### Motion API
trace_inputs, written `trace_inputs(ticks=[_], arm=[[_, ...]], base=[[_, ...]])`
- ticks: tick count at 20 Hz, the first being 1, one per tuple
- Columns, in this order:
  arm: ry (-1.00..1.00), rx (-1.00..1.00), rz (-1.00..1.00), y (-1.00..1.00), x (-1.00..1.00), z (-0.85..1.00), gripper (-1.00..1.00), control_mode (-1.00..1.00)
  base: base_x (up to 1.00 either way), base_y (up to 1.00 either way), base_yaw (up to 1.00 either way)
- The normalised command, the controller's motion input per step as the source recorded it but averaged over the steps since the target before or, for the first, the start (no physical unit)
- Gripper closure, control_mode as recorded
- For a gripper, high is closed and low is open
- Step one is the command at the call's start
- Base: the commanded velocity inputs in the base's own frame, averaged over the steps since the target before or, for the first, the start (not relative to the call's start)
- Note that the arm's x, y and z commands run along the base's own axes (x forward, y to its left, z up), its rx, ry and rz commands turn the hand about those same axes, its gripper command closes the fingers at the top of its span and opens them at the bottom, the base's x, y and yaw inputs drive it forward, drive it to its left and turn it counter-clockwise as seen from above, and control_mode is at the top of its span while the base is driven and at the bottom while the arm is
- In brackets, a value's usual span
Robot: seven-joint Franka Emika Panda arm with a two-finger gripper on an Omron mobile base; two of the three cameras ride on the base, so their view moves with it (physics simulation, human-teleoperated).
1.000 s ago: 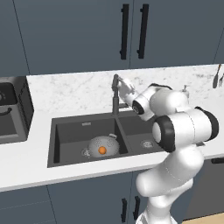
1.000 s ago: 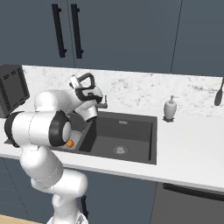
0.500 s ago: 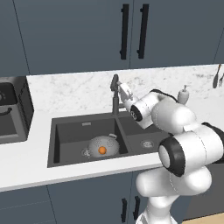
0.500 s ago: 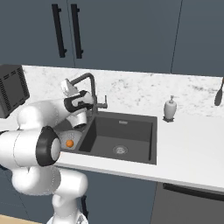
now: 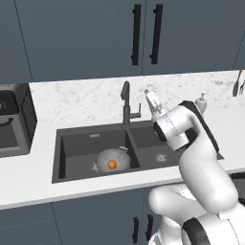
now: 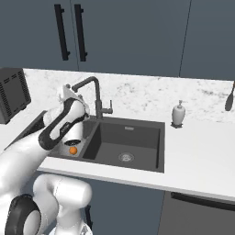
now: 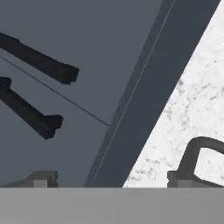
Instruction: Put the colander in the sink, put the tangerine in the colander, and turn on the sink faucet and pour water over the colander.
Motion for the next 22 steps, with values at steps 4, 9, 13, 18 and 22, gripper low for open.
trace_inputs(ticks=[4,9,13,18,22], arm=[[0.4,-0.19,-0.21,-0.89,-0.69,0.66,-1.0,-1.0],[0.59,-0.22,-0.22,-0.97,-0.33,0.31,-1.0,-1.0],[0.75,-0.04,-0.06,-0.94,-0.23,-0.04,-1.0,-1.0],[0.38,0.21,0.06,-0.52,-0.11,-0.33,-1.0,-1.0],[0.15,0.36,0.14,-0.47,-0.24,-0.12,-1.0,-1.0]], base=[[0.0,0.0,0.0],[0.0,0.0,0.0],[0.0,0.0,0.0],[0.0,0.0,0.0],[0.0,0.0,0.0]])
